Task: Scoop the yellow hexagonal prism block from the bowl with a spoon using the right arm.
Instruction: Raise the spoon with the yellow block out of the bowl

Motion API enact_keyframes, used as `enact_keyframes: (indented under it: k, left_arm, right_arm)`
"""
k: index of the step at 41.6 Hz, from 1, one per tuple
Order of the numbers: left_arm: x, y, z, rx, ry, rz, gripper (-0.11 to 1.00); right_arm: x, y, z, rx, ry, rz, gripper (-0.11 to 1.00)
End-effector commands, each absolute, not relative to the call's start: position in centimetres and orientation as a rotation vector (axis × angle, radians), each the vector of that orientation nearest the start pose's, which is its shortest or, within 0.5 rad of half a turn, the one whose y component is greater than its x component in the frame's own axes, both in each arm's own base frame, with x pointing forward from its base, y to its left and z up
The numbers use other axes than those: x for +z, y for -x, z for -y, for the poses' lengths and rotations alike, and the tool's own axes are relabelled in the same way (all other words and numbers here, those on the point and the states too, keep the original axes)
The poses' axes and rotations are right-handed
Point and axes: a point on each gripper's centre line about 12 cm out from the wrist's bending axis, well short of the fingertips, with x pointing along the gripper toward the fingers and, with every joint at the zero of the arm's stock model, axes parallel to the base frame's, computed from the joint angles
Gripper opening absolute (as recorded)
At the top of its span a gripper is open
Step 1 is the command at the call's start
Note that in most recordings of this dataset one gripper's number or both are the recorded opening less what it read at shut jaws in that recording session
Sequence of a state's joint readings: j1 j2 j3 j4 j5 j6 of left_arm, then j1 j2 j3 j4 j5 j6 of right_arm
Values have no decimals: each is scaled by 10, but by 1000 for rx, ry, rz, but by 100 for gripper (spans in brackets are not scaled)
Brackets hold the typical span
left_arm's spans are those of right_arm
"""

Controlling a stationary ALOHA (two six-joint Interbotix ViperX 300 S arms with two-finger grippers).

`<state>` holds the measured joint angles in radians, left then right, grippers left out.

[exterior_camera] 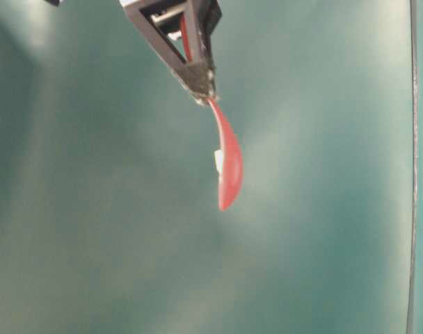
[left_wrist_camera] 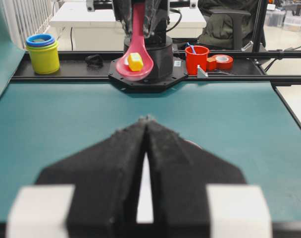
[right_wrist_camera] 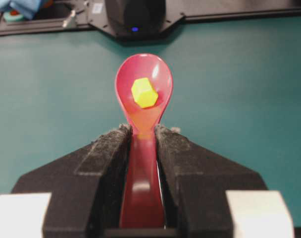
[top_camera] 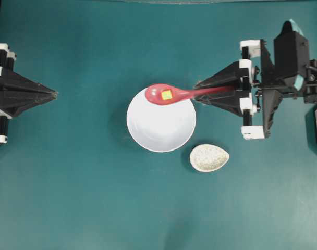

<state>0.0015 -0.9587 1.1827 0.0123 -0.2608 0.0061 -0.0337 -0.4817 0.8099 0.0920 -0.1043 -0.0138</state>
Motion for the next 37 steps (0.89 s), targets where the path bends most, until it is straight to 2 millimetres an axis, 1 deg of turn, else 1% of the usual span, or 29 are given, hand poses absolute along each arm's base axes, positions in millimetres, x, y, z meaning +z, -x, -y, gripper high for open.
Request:
enact_keyframes:
  k: [1, 15, 37]
  left_arm:
    - [293, -201, 0, -2, -16, 55, 0]
    - [292, -202, 0, -2, -16, 51, 0]
    - [292, -202, 0, -2, -15, 51, 0]
  right_arm:
    - [306, -313, 11, -50, -83, -201, 22]
    - [300, -317, 11, -50, -85, -232, 22]
    - [302, -317, 11, -49, -87, -216, 22]
